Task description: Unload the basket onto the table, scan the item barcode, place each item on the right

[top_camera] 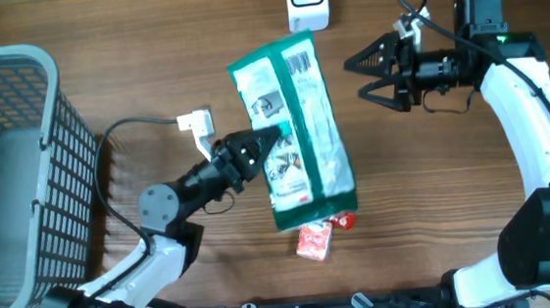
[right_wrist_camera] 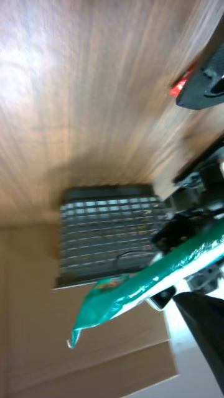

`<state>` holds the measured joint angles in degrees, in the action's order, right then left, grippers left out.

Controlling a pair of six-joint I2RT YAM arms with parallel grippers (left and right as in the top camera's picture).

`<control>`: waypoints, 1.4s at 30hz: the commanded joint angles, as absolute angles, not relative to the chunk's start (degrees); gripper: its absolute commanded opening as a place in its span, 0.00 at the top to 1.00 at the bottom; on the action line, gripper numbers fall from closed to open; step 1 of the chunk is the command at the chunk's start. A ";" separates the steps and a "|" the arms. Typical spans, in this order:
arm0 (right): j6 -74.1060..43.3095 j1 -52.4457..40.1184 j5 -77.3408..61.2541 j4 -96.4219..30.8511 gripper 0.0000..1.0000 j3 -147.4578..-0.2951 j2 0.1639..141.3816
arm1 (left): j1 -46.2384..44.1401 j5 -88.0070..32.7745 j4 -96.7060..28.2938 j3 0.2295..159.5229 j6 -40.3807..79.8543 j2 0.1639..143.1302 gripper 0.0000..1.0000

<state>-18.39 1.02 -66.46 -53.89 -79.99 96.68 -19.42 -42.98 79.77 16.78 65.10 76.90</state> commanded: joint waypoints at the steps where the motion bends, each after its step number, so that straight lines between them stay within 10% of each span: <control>1: -7.03 -3.57 -69.54 -54.61 0.00 -80.14 95.48 | -17.76 -55.00 80.18 17.06 59.90 76.73 0.96; 24: 8.91 -14.48 -78.28 -55.07 0.19 -80.14 95.92 | -17.78 -31.38 79.72 17.06 59.16 76.73 0.96; 28: 8.82 -17.10 -78.32 -53.19 0.47 -80.14 97.93 | -17.78 -31.33 79.72 17.06 59.16 76.73 0.96; 31: 8.88 -16.78 -76.79 -53.17 0.95 -80.14 98.72 | -17.76 -31.35 79.70 17.06 59.16 76.73 0.96; 36: 9.08 -16.47 -67.92 -53.63 0.96 -80.14 98.67 | -17.76 -30.96 78.52 17.06 59.13 76.73 0.95; 40: 9.08 -16.47 -51.27 -55.99 0.95 -80.14 98.50 | -17.76 -30.98 72.69 17.06 59.11 76.73 0.32; 41: 9.54 -16.47 -49.43 -56.97 0.95 -80.14 98.24 | -17.76 -31.00 71.44 17.06 59.11 76.73 0.00; 42: 11.99 -16.47 -48.93 -58.65 0.95 -80.14 97.62 | -17.78 -31.31 70.02 17.06 59.09 76.73 0.00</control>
